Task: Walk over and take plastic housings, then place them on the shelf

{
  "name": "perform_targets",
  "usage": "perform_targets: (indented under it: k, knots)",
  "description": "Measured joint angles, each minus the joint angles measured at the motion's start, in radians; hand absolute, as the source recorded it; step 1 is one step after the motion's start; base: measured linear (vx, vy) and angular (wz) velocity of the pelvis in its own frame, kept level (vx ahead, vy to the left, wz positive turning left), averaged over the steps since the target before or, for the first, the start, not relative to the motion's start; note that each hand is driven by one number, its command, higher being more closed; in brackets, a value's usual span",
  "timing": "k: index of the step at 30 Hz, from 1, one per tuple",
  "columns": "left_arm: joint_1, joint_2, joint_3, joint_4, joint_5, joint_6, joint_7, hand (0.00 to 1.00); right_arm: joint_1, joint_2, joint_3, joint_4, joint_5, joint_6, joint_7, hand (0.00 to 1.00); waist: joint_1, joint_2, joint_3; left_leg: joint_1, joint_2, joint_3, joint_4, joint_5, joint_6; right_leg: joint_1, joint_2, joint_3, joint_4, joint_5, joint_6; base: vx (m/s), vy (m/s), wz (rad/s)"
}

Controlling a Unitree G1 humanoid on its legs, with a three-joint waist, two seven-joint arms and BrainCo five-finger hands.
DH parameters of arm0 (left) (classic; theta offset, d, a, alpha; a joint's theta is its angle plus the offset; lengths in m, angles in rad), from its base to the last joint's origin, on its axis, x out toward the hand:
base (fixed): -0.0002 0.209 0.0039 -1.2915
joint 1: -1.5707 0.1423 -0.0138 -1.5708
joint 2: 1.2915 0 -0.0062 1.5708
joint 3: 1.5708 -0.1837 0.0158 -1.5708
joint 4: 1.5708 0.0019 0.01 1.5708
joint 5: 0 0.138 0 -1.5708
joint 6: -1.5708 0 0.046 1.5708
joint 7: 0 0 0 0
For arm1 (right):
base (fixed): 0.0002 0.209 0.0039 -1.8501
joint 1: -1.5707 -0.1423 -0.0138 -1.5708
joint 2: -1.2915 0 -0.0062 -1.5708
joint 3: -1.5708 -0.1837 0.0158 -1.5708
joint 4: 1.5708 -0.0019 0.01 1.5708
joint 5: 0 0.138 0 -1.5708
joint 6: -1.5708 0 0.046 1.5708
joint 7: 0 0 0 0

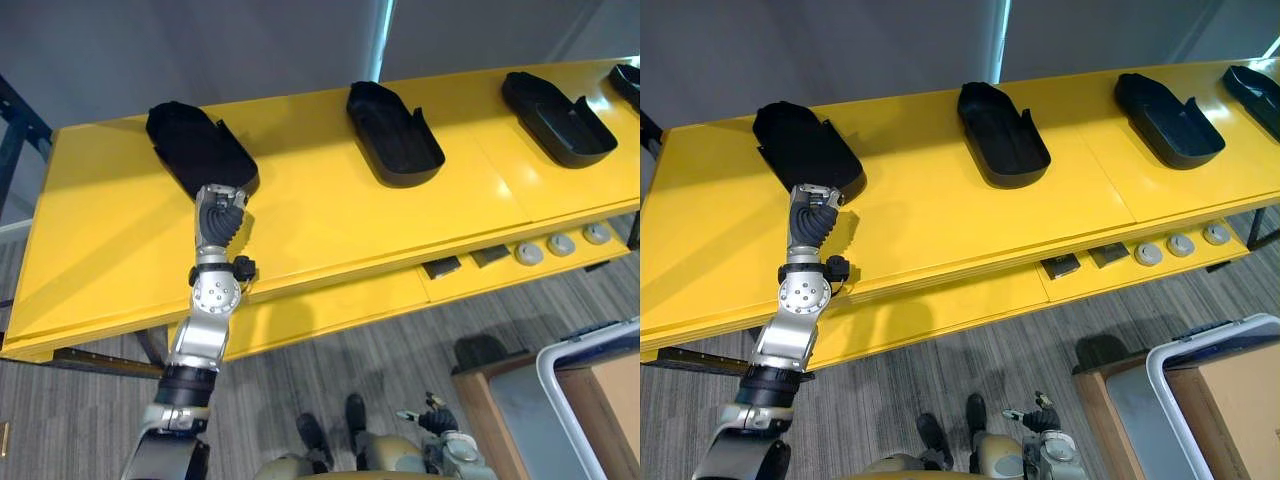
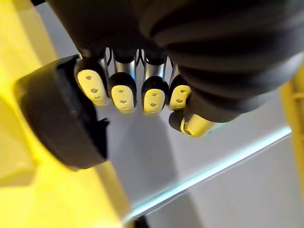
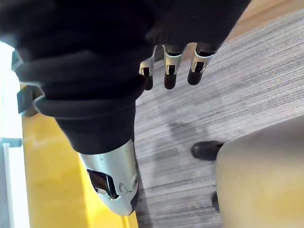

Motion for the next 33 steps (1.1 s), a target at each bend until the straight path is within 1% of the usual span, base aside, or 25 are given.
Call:
perform_targets:
  k: [2,3,4,5,6,7,8,9,11,12,14,15,16,17,18,20,21,23,25,26,27,28,30,33]
  knots:
    - [0.028,-0.003,0.028,-0.107,0.000,-0.060,0.013,1.00,0.000,-0.004,-0.001,0.012,0.000,0.000,0.000,0.00,0.021,0.005,-0.004,0.002,-0.001,-0.008,0.000,0.000,0.000,0.005,-0.001,-0.009,0.000,-0.003,0.000,0.03,0.006,0.11]
    - [0.030,-0.005,0.047,-0.121,-0.001,-0.071,0.024,1.00,0.000,-0.006,0.000,0.015,0.000,0.000,0.000,0.00,0.022,0.006,-0.005,0.003,-0.001,-0.012,0.000,0.000,0.000,0.007,-0.001,-0.012,0.000,-0.004,0.000,0.04,0.002,0.17]
    - [0.043,-0.012,0.110,-0.139,-0.010,-0.098,0.049,1.00,0.000,-0.010,0.000,0.018,0.000,0.000,0.000,0.00,0.026,0.012,-0.009,0.006,-0.001,-0.024,0.001,0.001,0.001,0.014,-0.002,-0.022,-0.001,-0.006,-0.001,0.05,0.000,0.20]
    - [0.069,-0.033,0.196,-0.145,-0.045,-0.123,0.083,1.00,0.000,-0.012,-0.001,0.023,-0.001,0.001,-0.001,0.00,0.027,0.018,-0.019,0.009,-0.001,-0.029,0.001,0.004,0.006,0.019,-0.002,-0.029,-0.001,-0.011,-0.002,0.05,-0.003,0.20]
    - [0.082,-0.049,0.241,-0.145,-0.065,-0.132,0.101,1.00,0.000,-0.013,-0.002,0.028,0.000,0.001,-0.001,0.00,0.029,0.021,-0.023,0.012,-0.001,-0.032,0.001,0.004,0.006,0.023,-0.002,-0.031,-0.001,-0.013,-0.002,0.07,-0.007,0.19]
    - [0.109,-0.084,0.322,-0.142,-0.113,-0.145,0.135,1.00,0.000,-0.012,-0.016,0.035,-0.001,0.002,-0.002,0.00,0.034,0.024,-0.025,0.021,-0.001,-0.040,0.001,0.004,0.006,0.036,-0.002,-0.039,-0.002,-0.018,-0.003,0.06,-0.011,0.16]
    - [0.134,-0.108,0.370,-0.136,-0.151,-0.150,0.158,1.00,0.000,-0.013,-0.022,0.048,-0.001,0.002,-0.005,0.00,0.046,0.025,-0.030,0.028,0.000,-0.044,0.001,0.004,0.006,0.044,-0.002,-0.042,-0.002,-0.024,-0.004,0.07,-0.020,0.23]
    - [0.193,-0.135,0.428,-0.099,-0.209,-0.164,0.189,1.00,0.001,-0.015,-0.028,0.053,-0.002,0.006,-0.008,0.00,0.057,0.024,-0.041,0.036,0.001,-0.053,0.001,0.003,0.005,0.054,-0.001,-0.052,-0.002,-0.030,-0.005,0.05,-0.027,0.17]
    - [0.259,-0.152,0.469,-0.029,-0.250,-0.162,0.203,1.00,0.007,-0.015,-0.030,0.058,-0.002,0.010,-0.010,0.00,0.079,0.024,-0.043,0.046,0.003,-0.056,0.001,0.001,0.003,0.067,0.001,-0.057,-0.002,-0.034,-0.007,0.04,-0.032,0.15]
    - [0.327,-0.169,0.504,0.044,-0.289,-0.141,0.214,1.00,0.009,-0.013,-0.029,0.057,-0.002,0.013,-0.010,0.00,0.083,0.021,-0.044,0.050,0.006,-0.066,0.001,-0.004,-0.002,0.074,0.003,-0.067,-0.001,-0.039,-0.010,0.02,-0.028,0.14]
    - [0.376,-0.189,0.537,0.113,-0.315,-0.126,0.216,1.00,0.010,-0.010,-0.028,0.054,-0.003,0.015,-0.010,0.00,0.089,0.018,-0.047,0.054,0.008,-0.066,0.001,-0.009,-0.003,0.076,0.005,-0.067,0.001,-0.042,-0.011,0.00,-0.014,0.05]
    - [0.422,-0.222,0.571,0.208,-0.346,-0.094,0.215,0.00,0.024,-0.006,-0.027,0.040,-0.004,0.018,-0.010,0.00,0.097,0.015,-0.055,0.059,0.011,-0.061,0.001,-0.019,-0.006,0.081,0.007,-0.066,0.003,-0.048,-0.013,0.00,-0.016,-0.03]
    - [0.437,-0.236,0.580,0.249,-0.366,-0.081,0.214,0.00,0.035,-0.006,-0.027,0.032,-0.006,0.020,-0.010,0.00,0.101,0.015,-0.063,0.061,0.012,-0.060,0.001,-0.020,-0.005,0.082,0.008,-0.067,0.004,-0.049,-0.012,0.00,0.000,0.00]
    - [0.463,-0.255,0.588,0.342,-0.394,-0.055,0.210,0.00,0.054,-0.003,-0.027,0.010,-0.014,0.025,-0.010,0.00,0.108,0.014,-0.079,0.067,0.013,-0.057,0.001,-0.021,-0.006,0.089,0.008,-0.067,0.004,-0.053,-0.009,0.03,-0.011,0.00]
    - [0.476,-0.264,0.588,0.389,-0.399,-0.043,0.199,0.00,0.062,0.000,-0.027,0.003,-0.018,0.026,-0.010,0.00,0.108,0.013,-0.083,0.073,0.014,-0.053,0.001,-0.021,-0.006,0.094,0.008,-0.067,0.005,-0.056,-0.006,0.05,-0.015,-0.02]
    - [0.504,-0.293,0.585,0.600,-0.406,0.005,0.140,0.00,0.076,0.007,-0.026,-0.029,-0.022,0.031,-0.010,0.00,0.108,0.013,-0.100,0.092,0.016,-0.049,0.001,-0.026,-0.011,0.109,0.009,-0.066,0.015,-0.069,-0.006,0.02,-0.005,-0.01]
    - [0.503,-0.301,0.581,0.647,-0.406,0.016,0.121,0.00,0.077,0.010,-0.026,-0.031,-0.021,0.030,-0.010,0.00,0.107,0.012,-0.104,0.092,0.017,-0.049,0.001,-0.028,-0.013,0.108,0.009,-0.066,0.018,-0.071,-0.005,0.00,0.000,0.00]
    - [0.497,-0.306,0.519,0.834,-0.389,0.042,0.048,0.00,0.072,0.019,-0.019,-0.031,-0.021,0.030,-0.010,0.00,0.108,0.008,-0.112,0.092,0.018,-0.048,0.001,-0.031,-0.017,0.108,0.009,-0.065,0.018,-0.074,-0.006,0.00,0.000,0.00]
    - [0.485,-0.308,0.456,0.940,-0.372,0.056,-0.010,0.00,0.065,0.021,-0.019,-0.028,-0.021,0.030,-0.010,0.00,0.107,0.009,-0.112,0.091,0.018,-0.047,0.000,-0.031,-0.017,0.105,0.010,-0.063,0.018,-0.074,-0.006,0.00,-0.004,-0.02]
    - [0.474,-0.307,0.433,0.990,-0.342,0.060,-0.050,0.00,0.065,0.021,-0.021,-0.026,-0.021,0.030,-0.011,0.00,0.105,0.009,-0.111,0.090,0.018,-0.047,0.001,-0.032,-0.018,0.103,0.011,-0.061,0.018,-0.074,-0.006,0.00,-0.009,-0.04]
    - [0.470,-0.306,0.425,1.005,-0.325,0.060,-0.066,0.00,0.064,0.020,-0.023,-0.024,-0.021,0.030,-0.012,0.00,0.105,0.009,-0.111,0.090,0.018,-0.047,0.001,-0.032,-0.019,0.103,0.011,-0.060,0.018,-0.075,-0.007,0.00,-0.013,-0.06]
    - [0.468,-0.302,0.414,1.025,-0.286,0.060,-0.093,0.00,0.059,0.019,-0.032,-0.018,-0.021,0.030,-0.021,0.00,0.105,0.010,-0.110,0.090,0.019,-0.047,0.001,-0.037,-0.027,0.102,0.012,-0.057,0.018,-0.077,-0.009,0.00,-0.015,-0.07]
    - [0.449,-0.280,0.388,1.061,-0.241,0.060,-0.115,0.00,0.057,0.017,-0.044,-0.013,-0.021,0.029,-0.032,0.00,0.103,0.013,-0.109,0.091,0.021,-0.045,0.001,-0.038,-0.029,0.101,0.015,-0.051,0.018,-0.078,-0.011,0.01,-0.022,-0.09]
    - [0.422,-0.240,0.350,1.104,-0.213,0.059,-0.135,0.00,0.041,0.007,-0.061,0.019,-0.022,0.030,-0.049,0.00,0.101,0.017,-0.106,0.093,0.024,-0.036,0.001,-0.038,-0.029,0.100,0.020,-0.037,0.015,-0.080,-0.012,0.02,-0.026,-0.12]
